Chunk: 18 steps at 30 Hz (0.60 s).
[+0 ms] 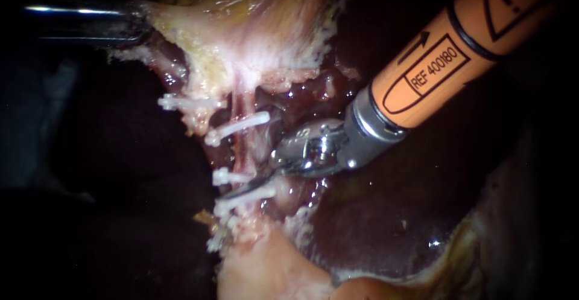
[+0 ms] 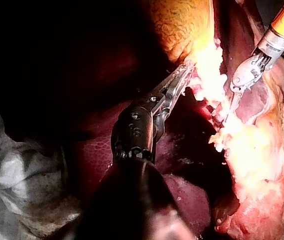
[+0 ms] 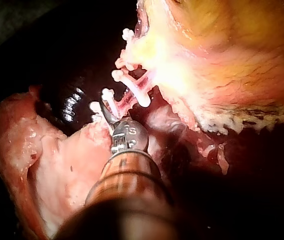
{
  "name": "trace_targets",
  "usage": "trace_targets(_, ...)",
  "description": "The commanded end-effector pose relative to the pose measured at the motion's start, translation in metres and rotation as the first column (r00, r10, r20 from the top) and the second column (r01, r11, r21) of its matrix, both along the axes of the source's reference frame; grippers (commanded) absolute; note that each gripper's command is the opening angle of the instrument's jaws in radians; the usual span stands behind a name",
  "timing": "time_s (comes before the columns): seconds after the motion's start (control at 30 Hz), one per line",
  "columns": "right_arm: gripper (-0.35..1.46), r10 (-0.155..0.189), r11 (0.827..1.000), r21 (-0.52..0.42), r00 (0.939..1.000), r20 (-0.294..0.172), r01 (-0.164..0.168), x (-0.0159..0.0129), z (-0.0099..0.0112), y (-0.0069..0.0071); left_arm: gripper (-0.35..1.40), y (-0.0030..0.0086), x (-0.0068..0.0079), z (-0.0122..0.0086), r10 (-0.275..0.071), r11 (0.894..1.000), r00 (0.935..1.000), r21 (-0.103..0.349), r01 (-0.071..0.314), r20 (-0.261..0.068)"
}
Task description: Go to the cutting position right tube
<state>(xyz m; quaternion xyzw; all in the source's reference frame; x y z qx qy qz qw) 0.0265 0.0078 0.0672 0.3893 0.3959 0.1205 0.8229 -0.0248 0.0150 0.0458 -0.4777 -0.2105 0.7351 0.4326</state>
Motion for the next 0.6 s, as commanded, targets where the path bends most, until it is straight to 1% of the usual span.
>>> trace_targets(0.03,0.37,0.0,1.0,0.0,1.0,0.0,0.0,0.0,0.0,0.0,-0.35,0.0,0.0,-0.0001,-0.001,1.0,1.0,0.0,0.001,0.0)
trace_targets(0.07,0.37,0.0,1.0,0.0,1.0,0.0,0.0,0.0,0.0,0.0,-0.35,0.0,0.0,-0.0001,-0.001,1.0,1.0,0.0,0.001,0.0)
trace_targets(0.13,0.44,0.001,1.0,0.001,1.0,-0.003,-0.001,0.0,0.0,0.0,-0.35,0.0,0.0,-0.0001,-0.001,1.0,1.0,0.0,0.001,0.0)
trace_targets(0.17,0.52,0.001,1.0,0.001,1.0,-0.003,-0.001,0.0,0.0,0.0,-0.35,0.0,0.0,-0.0001,-0.001,1.0,1.0,0.0,0.001,0.0)
trace_targets(0.2,0.74,0.004,1.0,0.002,1.0,-0.007,-0.004,0.0,0.0,0.0,-0.35,0.0,0.0,-0.0001,-0.001,1.0,1.0,0.0,0.001,0.0)
trace_targets(0.23,0.91,0.007,1.0,0.004,0.9999,-0.012,-0.007,0.0,0.0,0.0,-0.35,0.0,0.0,-0.0001,-0.001,1.0,1.0,0.0,0.001,0.0)
trace_targets(0.3,1.16,0.017,1.0,0.01,0.9994,-0.03,-0.017,0.0,0.0,0.0,-0.35,0.0,0.0,-0.0001,-0.001,1.0,1.0,0.0,0.001,0.0)
trace_targets(0.33,1.23,0.023,1.0,0.013,0.999,-0.04,-0.022,0.0,0.0,0.0,-0.35,0.0,0.0,-0.0001,0.0,1.0,1.0,0.0,0.0,0.0)
trace_targets(0.4,1.33,0.028,0.999,0.019,0.9982,-0.053,-0.027,0.0,-0.0001,-0.0001,-0.35,0.0,0.0001,-0.0001,0.0,1.0,1.0,0.0,0.0,0.0)
trace_targets(0.5,1.43,0.041,0.999,0.009,0.998,-0.048,-0.041,0.0,-0.0001,-0.0001,-0.35,0.0,0.0001,-0.0001,0.0,1.0,1.0,0.0,0.0,0.0)
trace_targets(0.53,1.43,0.046,0.999,0.006,0.9979,-0.046,-0.046,-0.0001,-0.0001,-0.0001,-0.35,0.0,0.0001,-0.0001,0.0,1.0,1.0,0.0,0.0,0.0)
trace_targets(0.6,1.43,0.045,0.999,0.006,0.9979,-0.047,-0.045,-0.0002,-0.0001,-0.0001,-0.35,0.0,0.0001,-0.0001,0.0,1.0,1.0,0.0,0.0,0.0)
